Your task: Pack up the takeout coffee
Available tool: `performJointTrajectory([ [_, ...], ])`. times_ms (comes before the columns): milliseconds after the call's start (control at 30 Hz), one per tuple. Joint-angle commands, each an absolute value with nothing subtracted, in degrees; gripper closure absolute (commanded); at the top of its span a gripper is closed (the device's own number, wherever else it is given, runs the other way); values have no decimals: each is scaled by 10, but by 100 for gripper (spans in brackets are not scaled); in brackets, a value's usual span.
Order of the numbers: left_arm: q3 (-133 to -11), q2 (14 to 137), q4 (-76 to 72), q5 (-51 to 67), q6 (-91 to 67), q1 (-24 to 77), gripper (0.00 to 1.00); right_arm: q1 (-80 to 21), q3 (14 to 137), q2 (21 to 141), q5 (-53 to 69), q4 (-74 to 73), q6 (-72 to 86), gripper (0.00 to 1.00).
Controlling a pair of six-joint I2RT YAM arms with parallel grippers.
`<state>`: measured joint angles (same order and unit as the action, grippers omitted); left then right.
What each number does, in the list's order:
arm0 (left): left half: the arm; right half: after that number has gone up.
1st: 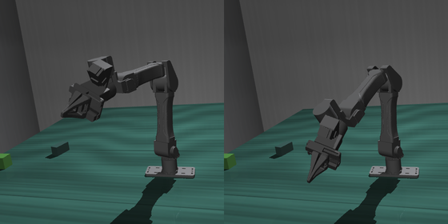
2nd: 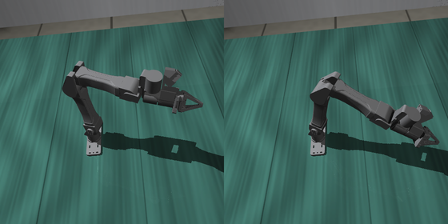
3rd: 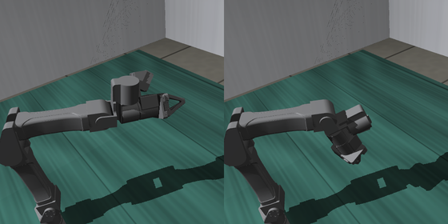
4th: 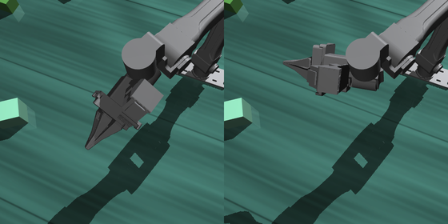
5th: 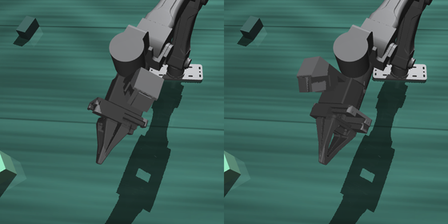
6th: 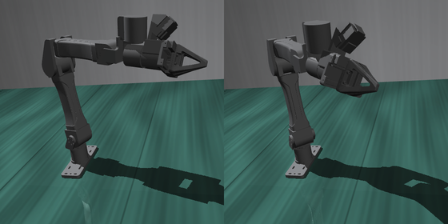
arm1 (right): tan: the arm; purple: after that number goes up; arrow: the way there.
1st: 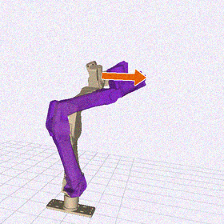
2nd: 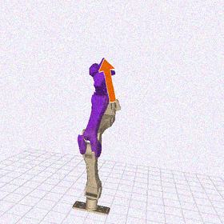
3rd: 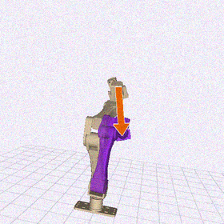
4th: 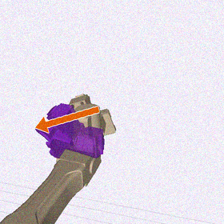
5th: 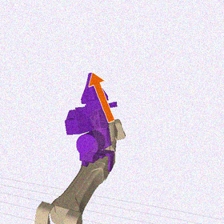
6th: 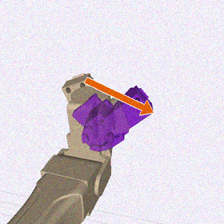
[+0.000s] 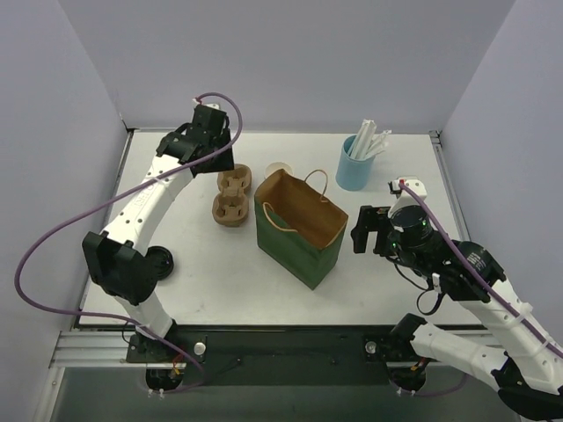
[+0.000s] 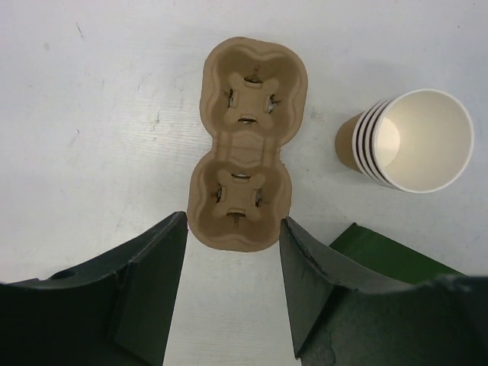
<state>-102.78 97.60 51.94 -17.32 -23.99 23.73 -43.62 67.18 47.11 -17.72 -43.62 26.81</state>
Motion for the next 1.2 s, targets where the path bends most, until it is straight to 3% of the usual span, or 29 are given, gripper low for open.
performJointTrajectory([
  [0, -1027, 998, 459, -151, -232, 241, 38, -441, 664, 468, -173, -427, 258, 14],
  [333, -1024, 1101, 444, -148, -212, 240, 37, -440, 658, 477, -174, -416, 245, 14],
  [1167, -1031, 1203, 428, -172, -188, 229, 42, -441, 645, 475, -177, -409, 236, 14],
])
